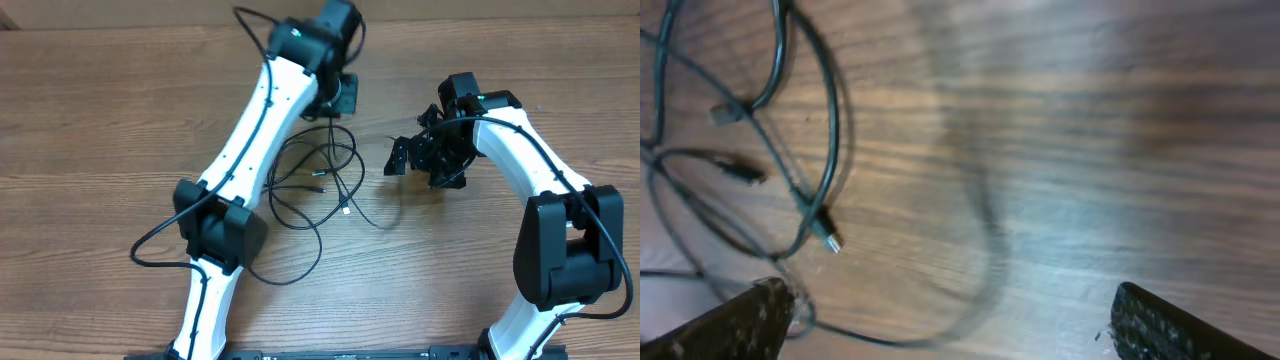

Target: Untangle cables

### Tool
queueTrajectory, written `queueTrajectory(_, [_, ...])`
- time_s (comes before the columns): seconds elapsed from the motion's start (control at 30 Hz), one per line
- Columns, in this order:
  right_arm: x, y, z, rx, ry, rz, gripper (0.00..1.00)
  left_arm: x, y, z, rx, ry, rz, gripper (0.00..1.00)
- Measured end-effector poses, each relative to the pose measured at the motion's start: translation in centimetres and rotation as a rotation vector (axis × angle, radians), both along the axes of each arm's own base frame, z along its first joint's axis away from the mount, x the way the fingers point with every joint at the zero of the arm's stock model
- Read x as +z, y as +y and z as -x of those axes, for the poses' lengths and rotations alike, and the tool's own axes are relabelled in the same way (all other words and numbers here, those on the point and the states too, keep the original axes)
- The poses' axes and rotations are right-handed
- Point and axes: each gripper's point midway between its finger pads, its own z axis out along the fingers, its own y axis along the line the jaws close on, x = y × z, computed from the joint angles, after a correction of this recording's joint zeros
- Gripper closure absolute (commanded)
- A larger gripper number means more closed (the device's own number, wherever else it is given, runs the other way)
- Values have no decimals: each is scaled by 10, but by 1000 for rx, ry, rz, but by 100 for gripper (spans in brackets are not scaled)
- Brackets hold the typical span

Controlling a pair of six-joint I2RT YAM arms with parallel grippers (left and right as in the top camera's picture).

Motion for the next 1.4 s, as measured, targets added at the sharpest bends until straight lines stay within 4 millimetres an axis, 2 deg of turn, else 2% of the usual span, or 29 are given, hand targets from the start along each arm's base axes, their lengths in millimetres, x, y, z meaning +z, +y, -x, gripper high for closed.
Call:
queueTrajectory(0.1, [1, 0, -22, -1, -94, 8, 0, 45, 10, -16, 25, -108, 70, 96])
queueTrajectory(0.17, [3, 1, -34, -3, -148, 3, 0, 66, 23, -27, 46, -169, 97, 96])
queueTrajectory(0.2, [3, 2, -39, -2, -168, 2, 0, 70, 28, -31, 57, -181, 104, 96])
queueTrajectory(0.33, [6, 3, -50, -4, -215, -1, 0, 75, 84, -53, 173, -203, 90, 96])
queueTrajectory(0.5, [6, 3, -50, -4, -217, -1, 0, 72, 165, -68, 338, -212, 19, 96])
queueTrajectory(0.6, [6, 3, -50, -4, -217, -1, 0, 70, 228, -70, 467, -209, -57, 96])
queueTrajectory(0.67, [6, 3, -50, -4, -217, -1, 0, 69, 270, -67, 554, -206, -100, 96])
queueTrajectory(0.83, [6, 3, -50, -4, -217, -1, 0, 69, 358, -52, 759, -195, -147, 96])
queueTrajectory(0.97, [6, 3, -50, -4, -217, -1, 0, 73, 425, -39, 955, -224, -134, 96])
queueTrajectory(1.03, [6, 3, -50, -4, -218, -1, 0, 74, 449, -31, 1023, -234, -131, 96])
queueTrajectory(1.13, [6, 2, -50, -4, -217, -1, 0, 74, 477, -17, 1100, -230, -130, 95])
queueTrajectory(1.23, [6, 3, -50, -4, -217, -1, 0, 69, 489, -8, 1134, -205, -134, 96])
queueTrajectory(1.4, [6, 2, -50, -4, -217, -1, 0, 27, 493, 2, 1143, -56, -147, 93])
